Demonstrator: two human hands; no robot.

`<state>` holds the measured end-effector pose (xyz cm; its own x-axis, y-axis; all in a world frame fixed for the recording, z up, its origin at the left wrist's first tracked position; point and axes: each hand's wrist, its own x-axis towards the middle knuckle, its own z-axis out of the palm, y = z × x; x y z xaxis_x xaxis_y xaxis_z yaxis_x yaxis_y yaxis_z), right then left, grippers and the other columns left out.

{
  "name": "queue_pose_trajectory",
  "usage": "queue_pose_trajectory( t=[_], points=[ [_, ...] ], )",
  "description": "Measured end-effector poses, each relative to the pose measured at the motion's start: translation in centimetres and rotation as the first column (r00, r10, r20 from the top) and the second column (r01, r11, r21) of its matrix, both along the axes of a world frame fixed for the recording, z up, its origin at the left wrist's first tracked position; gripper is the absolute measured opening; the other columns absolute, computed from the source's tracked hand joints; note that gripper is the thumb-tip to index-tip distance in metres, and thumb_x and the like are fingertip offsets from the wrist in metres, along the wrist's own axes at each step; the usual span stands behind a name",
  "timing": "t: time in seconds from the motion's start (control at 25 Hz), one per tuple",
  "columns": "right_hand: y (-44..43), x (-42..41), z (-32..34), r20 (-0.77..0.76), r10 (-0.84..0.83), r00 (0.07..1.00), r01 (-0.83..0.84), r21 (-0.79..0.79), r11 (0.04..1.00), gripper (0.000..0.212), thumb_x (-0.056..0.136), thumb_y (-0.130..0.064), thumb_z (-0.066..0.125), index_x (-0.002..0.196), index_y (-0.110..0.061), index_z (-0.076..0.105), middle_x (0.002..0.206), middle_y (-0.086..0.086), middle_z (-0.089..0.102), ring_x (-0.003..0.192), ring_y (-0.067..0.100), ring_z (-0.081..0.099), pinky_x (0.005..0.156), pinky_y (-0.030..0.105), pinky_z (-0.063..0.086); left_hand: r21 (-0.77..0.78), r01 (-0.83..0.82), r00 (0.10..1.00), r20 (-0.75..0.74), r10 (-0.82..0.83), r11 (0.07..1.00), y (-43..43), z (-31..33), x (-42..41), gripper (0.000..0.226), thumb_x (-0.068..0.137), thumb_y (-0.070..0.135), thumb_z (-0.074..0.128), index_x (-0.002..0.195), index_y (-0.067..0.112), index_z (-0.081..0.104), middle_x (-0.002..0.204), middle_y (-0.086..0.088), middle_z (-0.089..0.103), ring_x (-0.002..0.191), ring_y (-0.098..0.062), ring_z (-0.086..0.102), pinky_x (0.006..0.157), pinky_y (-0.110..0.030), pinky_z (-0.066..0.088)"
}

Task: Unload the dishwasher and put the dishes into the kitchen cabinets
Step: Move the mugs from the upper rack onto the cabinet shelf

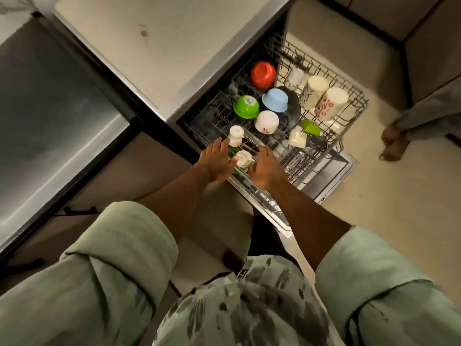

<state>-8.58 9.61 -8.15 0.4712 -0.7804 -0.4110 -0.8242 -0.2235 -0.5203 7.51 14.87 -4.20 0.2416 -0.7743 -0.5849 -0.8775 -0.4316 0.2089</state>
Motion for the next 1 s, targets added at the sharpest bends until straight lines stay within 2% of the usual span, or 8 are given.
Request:
queue_pose_trajectory(
  t=[0.12,0.32,0.48,0.56,0.64,0.84,1.0],
  points=[
    [-1.8,0.9,-3.3,-0.063,0.063,0.996,-0.061,0.032,0.998,0.071,0.083,-0.019,0.072,0.141,-0.01,0.032,0.138,0.016,0.044,0.115,0.037,0.056,0.092,0.05,0.051,0.053,0.051,0.999,0.014,-0.052,0.997,-2.9,-2.7,1.5,0.073,0.099,0.051,0.033,0.154,0.015,0.003,0.162,-0.014,0.003,0.148,-0.035,0.007,0.117,-0.051,0.01],
    [-4.1,2.5,-7.9,-0.101,0.184,0.978,-0.182,0.032,0.983,0.069,0.081,-0.01,0.074,0.139,-0.004,0.036,0.138,0.02,0.045,0.114,0.038,0.056,0.091,0.05,0.052,0.09,0.099,0.995,0.013,-0.101,0.991,-7.3,-8.1,4.2,0.083,0.095,0.046,0.047,0.154,0.009,0.001,0.161,-0.017,0.006,0.147,-0.035,0.01,0.119,-0.049,0.012],
    [-4.9,3.5,-11.6,-0.093,0.292,0.952,-0.294,-0.009,0.956,0.072,0.077,-0.016,0.08,0.136,-0.005,0.04,0.131,0.017,0.052,0.112,0.033,0.058,0.09,0.045,0.053,0.079,-0.015,0.994,-0.108,0.024,0.997,-10.1,-11.9,4.9,0.097,0.088,0.036,0.064,0.154,0.01,-0.003,0.161,-0.017,0.002,0.147,-0.037,0.008,0.119,-0.049,0.014],
    [-5.2,3.8,-12.8,-0.104,0.339,0.935,-0.343,-0.018,0.939,0.072,0.078,-0.016,0.079,0.137,-0.005,0.041,0.134,0.018,0.052,0.116,0.034,0.056,0.092,0.046,0.052,0.015,-0.155,0.969,-0.193,0.155,0.988,-10.9,-13.3,4.8,0.104,0.083,0.026,0.072,0.153,0.01,-0.001,0.158,-0.02,0.009,0.144,-0.038,0.017,0.116,-0.047,0.022],
    [-5.3,4.1,-14.0,-0.107,0.365,0.925,-0.37,-0.035,0.928,0.07,0.078,-0.013,0.077,0.138,-0.006,0.042,0.136,0.018,0.052,0.12,0.033,0.054,0.095,0.047,0.048,-0.023,-0.249,0.95,-0.199,0.24,0.968,-11.7,-14.7,4.5,0.104,0.08,0.019,0.075,0.153,0.009,0.001,0.156,-0.02,0.017,0.14,-0.037,0.027,0.11,-0.044,0.03],
    [-5.5,5.0,-16.8,-0.068,0.344,0.937,-0.346,-0.018,0.938,0.071,0.077,-0.009,0.074,0.139,-0.008,0.042,0.136,0.016,0.05,0.119,0.034,0.052,0.093,0.047,0.049,-0.056,-0.309,0.945,-0.13,0.3,0.949,-12.5,-18.3,4.9,0.09,0.08,0.028,0.075,0.15,0.01,0.021,0.143,-0.019,0.04,0.127,-0.036,0.045,0.1,-0.045,0.044],
    [-5.8,5.9,-18.2,-0.096,0.365,0.926,-0.369,-0.027,0.929,0.076,0.074,-0.017,0.078,0.14,-0.011,0.039,0.133,0.016,0.051,0.116,0.034,0.052,0.089,0.045,0.05,-0.156,-0.378,0.917,-0.195,0.347,0.912,-12.8,-20.4,5.8,0.073,0.072,0.026,0.08,0.134,0.01,0.044,0.132,-0.014,0.051,0.118,-0.034,0.052,0.093,-0.046,0.047]
  ],
)
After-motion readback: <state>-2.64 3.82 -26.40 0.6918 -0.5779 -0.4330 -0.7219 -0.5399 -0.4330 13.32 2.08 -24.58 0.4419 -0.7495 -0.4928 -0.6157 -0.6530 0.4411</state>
